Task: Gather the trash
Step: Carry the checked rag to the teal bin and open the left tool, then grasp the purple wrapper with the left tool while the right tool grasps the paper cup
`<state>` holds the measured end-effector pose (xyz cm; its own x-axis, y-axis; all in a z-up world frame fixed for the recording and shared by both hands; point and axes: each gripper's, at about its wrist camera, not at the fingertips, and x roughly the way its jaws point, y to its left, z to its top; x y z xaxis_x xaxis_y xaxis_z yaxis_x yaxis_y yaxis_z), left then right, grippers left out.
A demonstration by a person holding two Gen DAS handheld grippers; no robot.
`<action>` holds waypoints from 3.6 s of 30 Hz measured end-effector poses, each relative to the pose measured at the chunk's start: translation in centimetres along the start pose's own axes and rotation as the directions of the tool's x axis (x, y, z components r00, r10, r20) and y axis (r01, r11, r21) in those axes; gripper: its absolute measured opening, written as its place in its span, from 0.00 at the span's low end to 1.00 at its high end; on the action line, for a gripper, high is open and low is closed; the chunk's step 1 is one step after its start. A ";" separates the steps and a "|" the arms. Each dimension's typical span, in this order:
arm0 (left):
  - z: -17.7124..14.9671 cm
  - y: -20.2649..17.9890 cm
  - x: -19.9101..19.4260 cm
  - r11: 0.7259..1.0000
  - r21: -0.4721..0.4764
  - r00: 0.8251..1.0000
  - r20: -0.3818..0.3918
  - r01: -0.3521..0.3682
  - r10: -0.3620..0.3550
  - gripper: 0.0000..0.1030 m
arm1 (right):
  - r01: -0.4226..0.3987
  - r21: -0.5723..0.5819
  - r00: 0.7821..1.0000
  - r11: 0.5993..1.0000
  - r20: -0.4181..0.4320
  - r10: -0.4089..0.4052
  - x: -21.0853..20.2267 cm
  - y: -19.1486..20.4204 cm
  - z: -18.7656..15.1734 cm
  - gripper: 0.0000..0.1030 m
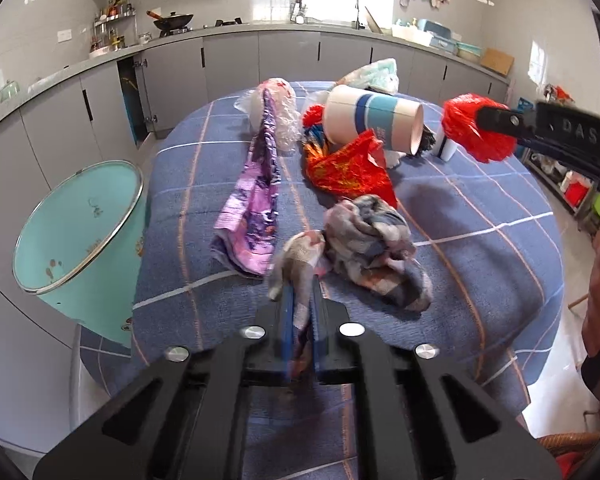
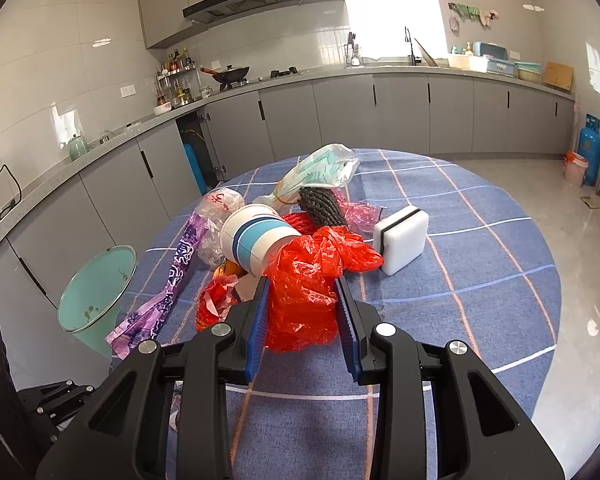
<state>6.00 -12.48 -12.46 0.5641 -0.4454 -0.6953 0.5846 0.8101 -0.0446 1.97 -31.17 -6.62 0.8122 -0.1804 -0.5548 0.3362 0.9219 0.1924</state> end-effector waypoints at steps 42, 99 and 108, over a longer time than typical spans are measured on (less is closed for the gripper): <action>8.2 22.2 -3.7 0.881 -0.415 0.936 0.158 -0.227 0.315 0.07 | -0.411 -0.210 0.907 0.887 -0.197 0.373 11.9 26.6 3.4 0.32; 9.8 2.9 5.9 0.982 -0.156 0.995 -0.002 -0.102 0.103 0.75 | -0.069 -0.057 0.997 0.996 -0.040 0.067 6.3 1.7 2.8 0.69; 9.4 1.7 8.0 0.980 -0.149 0.990 -0.055 -0.134 0.127 0.74 | -0.116 -0.076 0.986 0.990 -0.131 0.105 10.7 1.5 3.9 0.70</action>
<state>17.01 -18.32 -11.35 0.6008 -0.3170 -0.7338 0.4102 0.9102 -0.0573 13.07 -33.03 -9.10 0.7734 -0.0361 -0.6329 0.2026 0.9601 0.1929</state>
